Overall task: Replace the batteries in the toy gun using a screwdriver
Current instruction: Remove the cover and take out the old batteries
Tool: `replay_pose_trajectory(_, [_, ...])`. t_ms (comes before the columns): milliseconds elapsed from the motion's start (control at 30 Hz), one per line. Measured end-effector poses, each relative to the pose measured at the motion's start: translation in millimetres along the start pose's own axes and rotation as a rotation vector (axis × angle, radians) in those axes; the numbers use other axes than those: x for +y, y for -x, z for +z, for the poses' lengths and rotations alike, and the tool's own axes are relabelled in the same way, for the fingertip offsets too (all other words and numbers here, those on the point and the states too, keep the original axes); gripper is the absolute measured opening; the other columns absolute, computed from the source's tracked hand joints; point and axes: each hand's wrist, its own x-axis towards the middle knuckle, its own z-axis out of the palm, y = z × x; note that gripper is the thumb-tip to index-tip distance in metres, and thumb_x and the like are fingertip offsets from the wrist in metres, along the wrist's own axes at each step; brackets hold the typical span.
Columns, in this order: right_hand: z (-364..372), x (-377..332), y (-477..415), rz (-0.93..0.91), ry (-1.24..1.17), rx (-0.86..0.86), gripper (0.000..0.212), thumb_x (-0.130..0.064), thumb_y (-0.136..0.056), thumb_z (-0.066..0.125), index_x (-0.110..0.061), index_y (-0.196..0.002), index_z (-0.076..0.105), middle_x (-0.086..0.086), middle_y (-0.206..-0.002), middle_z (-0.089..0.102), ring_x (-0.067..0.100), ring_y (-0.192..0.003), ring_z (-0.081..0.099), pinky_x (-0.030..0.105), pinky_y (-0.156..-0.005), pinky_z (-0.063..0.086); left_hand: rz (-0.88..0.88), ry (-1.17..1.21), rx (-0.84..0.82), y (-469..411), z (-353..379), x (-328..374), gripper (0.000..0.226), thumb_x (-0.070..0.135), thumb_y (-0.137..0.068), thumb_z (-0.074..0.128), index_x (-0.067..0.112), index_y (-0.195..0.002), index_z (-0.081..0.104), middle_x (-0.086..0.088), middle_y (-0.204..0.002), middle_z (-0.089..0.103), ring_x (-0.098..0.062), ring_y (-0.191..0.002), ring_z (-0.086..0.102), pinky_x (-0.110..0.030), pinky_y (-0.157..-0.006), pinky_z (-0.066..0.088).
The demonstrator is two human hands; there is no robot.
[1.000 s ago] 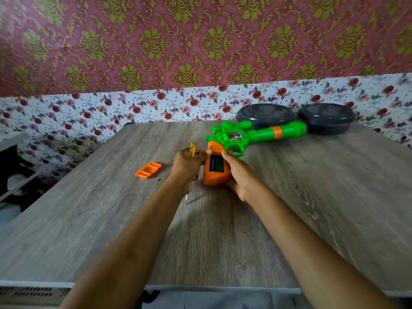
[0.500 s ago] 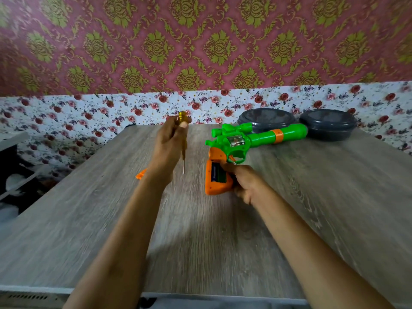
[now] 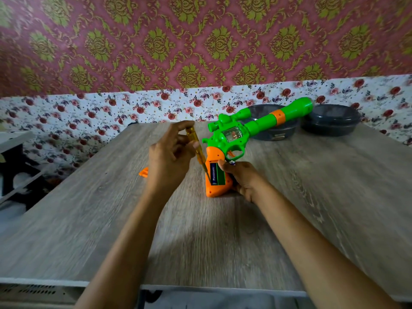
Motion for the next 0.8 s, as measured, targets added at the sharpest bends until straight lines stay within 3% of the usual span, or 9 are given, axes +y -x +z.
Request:
replay_pose_trajectory(133, [-0.8,-1.7,-1.5,-0.015,0.026,-0.003,0.037,-0.015,-0.089,0.058,0.007,-0.119,0.054,0.028,-0.121,0.058,0.022,-0.075,0.06,0.04,-0.072,0.051,0.058,-0.016,-0.008,4.1,3.2,2.2,0.033,0.013,-0.082,0.067,0.028,-0.108,0.054,0.003,-0.078,0.067,-0.015,-0.073,0.068,-0.044,-0.073,0.058])
replay_pose_trajectory(200, [-0.9,-2.5,-3.7,-0.015,0.043,0.004,0.035,-0.015,-0.089,0.057,0.007,-0.117,0.056,0.026,-0.116,0.06,0.022,-0.077,0.059,0.043,-0.083,0.049,0.096,-0.039,-0.009,4.2,2.7,1.8,0.034,0.01,-0.082,0.069,0.027,-0.107,0.054,0.006,-0.078,0.066,-0.009,-0.072,0.067,-0.038,-0.072,0.058])
replay_pose_trajectory(333, [-0.4,-3.1,-7.7,0.014,0.016,-0.02,0.009,-0.016,-0.09,0.056,-0.008,-0.087,0.06,0.009,-0.083,0.062,0.017,-0.071,0.059,0.038,-0.073,0.051,0.212,-0.074,-0.025,5.0,0.5,2.5,0.032,0.017,-0.077,0.073,0.024,-0.103,0.054,0.011,-0.077,0.064,-0.005,-0.072,0.066,-0.017,-0.068,0.055])
replay_pose_trajectory(400, [0.2,-3.5,-8.6,0.022,0.019,-0.025,0.01,-0.017,-0.09,0.056,-0.008,-0.092,0.059,0.007,-0.081,0.062,0.018,-0.071,0.06,0.041,-0.074,0.051,0.27,-0.109,-0.021,6.4,1.2,4.2,0.032,0.019,-0.077,0.072,0.023,-0.103,0.054,0.004,-0.076,0.065,-0.008,-0.073,0.066,-0.011,-0.067,0.052])
replay_pose_trajectory(500, [0.0,-3.2,-10.3,0.012,0.045,-0.021,0.027,-0.018,-0.09,0.057,-0.002,-0.111,0.058,0.014,-0.096,0.064,0.025,-0.084,0.061,0.044,-0.083,0.049,0.289,-0.117,0.0,7.4,2.6,5.6,0.032,0.019,-0.077,0.072,0.022,-0.103,0.054,0.004,-0.076,0.065,-0.008,-0.072,0.065,-0.01,-0.067,0.051])
replay_pose_trajectory(600, [-0.4,-4.4,-8.8,0.005,0.068,-0.02,0.036,-0.019,-0.09,0.057,0.003,-0.118,0.056,0.023,-0.119,0.061,0.027,-0.094,0.058,0.047,-0.092,0.048,0.248,-0.085,0.003,7.6,3.0,4.8,0.031,0.019,-0.077,0.073,0.021,-0.102,0.055,0.01,-0.078,0.063,-0.007,-0.072,0.065,-0.011,-0.067,0.052])
replay_pose_trajectory(800, [-0.5,-5.4,-7.2,0.002,0.048,-0.03,0.035,-0.016,-0.091,0.055,0.003,-0.121,0.054,0.024,-0.125,0.058,0.025,-0.095,0.056,0.042,-0.089,0.047,0.239,-0.079,0.006,7.7,3.8,4.3,0.031,0.015,-0.077,0.073,0.021,-0.101,0.055,0.008,-0.076,0.063,-0.007,-0.07,0.064,-0.012,-0.065,0.051])
